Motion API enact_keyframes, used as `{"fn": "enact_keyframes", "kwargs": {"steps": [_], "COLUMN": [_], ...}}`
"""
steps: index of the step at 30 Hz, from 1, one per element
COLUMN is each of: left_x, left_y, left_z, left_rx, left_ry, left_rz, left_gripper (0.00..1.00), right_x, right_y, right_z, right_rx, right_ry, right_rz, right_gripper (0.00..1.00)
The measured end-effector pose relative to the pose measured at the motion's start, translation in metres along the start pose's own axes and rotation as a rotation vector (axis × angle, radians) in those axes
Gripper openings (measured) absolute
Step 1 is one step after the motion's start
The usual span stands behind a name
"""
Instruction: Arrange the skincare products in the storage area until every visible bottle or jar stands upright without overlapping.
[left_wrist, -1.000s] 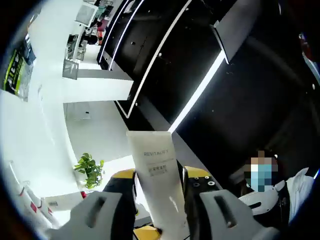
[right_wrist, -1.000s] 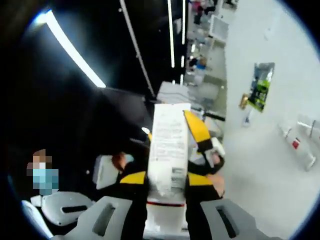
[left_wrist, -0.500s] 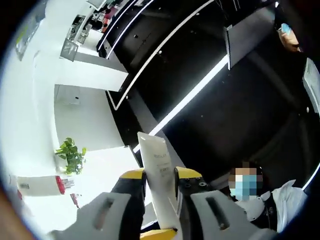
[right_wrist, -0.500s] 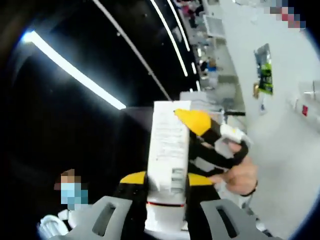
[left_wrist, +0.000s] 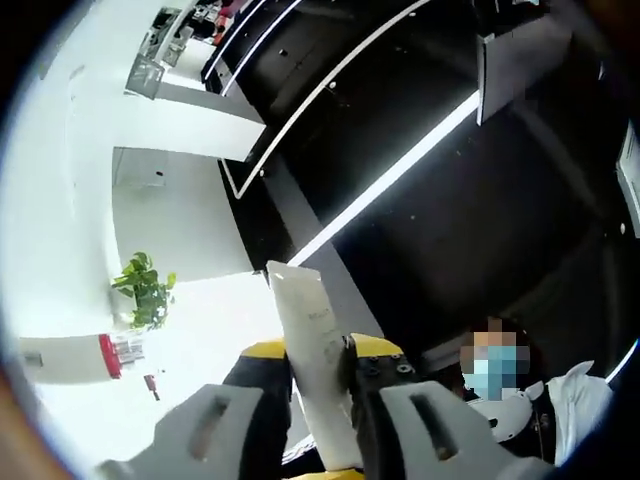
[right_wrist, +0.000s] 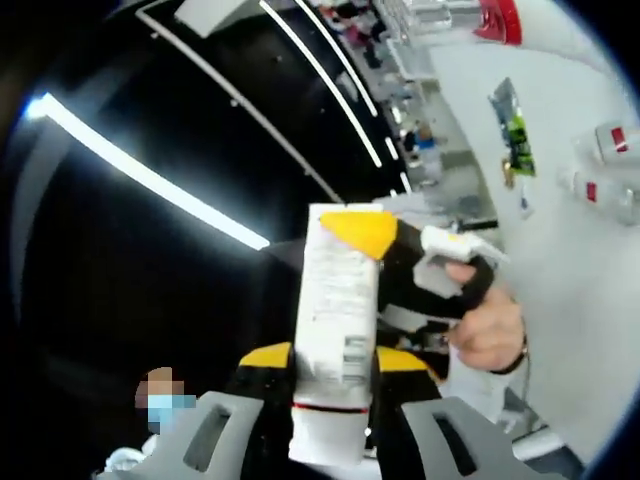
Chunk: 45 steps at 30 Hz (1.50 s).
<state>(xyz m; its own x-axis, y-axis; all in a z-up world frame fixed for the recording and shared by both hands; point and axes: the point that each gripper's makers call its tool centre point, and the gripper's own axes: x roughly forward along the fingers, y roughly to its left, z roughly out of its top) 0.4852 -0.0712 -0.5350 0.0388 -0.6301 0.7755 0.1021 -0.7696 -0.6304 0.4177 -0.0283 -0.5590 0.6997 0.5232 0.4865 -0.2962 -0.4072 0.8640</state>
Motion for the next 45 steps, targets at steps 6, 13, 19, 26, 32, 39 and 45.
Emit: {"fn": "enact_keyframes", "kwargs": {"steps": [6, 13, 19, 26, 32, 39, 45], "left_x": [0.004, 0.004, 0.002, -0.001, 0.0, 0.006, 0.005], "left_y": [0.004, 0.01, 0.013, 0.019, 0.02, 0.019, 0.024], "left_z": [-0.003, -0.001, -0.003, -0.011, -0.014, -0.025, -0.027], "left_rx": [0.01, 0.107, 0.205, 0.271, 0.338, 0.414, 0.452], "left_ry": [0.005, 0.06, 0.116, 0.202, 0.275, 0.415, 0.497], "left_rz": [0.037, 0.142, 0.212, 0.292, 0.329, 0.359, 0.391], "left_gripper": [0.14, 0.12, 0.11, 0.09, 0.08, 0.08, 0.08], "right_x": [-0.002, -0.011, -0.017, -0.021, -0.024, -0.022, -0.027], "right_y": [0.003, 0.002, -0.006, -0.017, -0.022, -0.028, -0.034], "right_z": [0.004, 0.02, 0.026, 0.026, 0.029, 0.023, 0.027], "right_rx": [0.023, 0.013, -0.085, -0.249, -0.333, -0.416, -0.479], "right_ry": [-0.014, -0.068, -0.086, -0.023, 0.003, 0.059, 0.094], "right_rz": [0.037, 0.025, -0.04, -0.196, -0.257, -0.316, -0.377], "right_gripper": [0.23, 0.28, 0.28, 0.29, 0.29, 0.3, 0.29]}}
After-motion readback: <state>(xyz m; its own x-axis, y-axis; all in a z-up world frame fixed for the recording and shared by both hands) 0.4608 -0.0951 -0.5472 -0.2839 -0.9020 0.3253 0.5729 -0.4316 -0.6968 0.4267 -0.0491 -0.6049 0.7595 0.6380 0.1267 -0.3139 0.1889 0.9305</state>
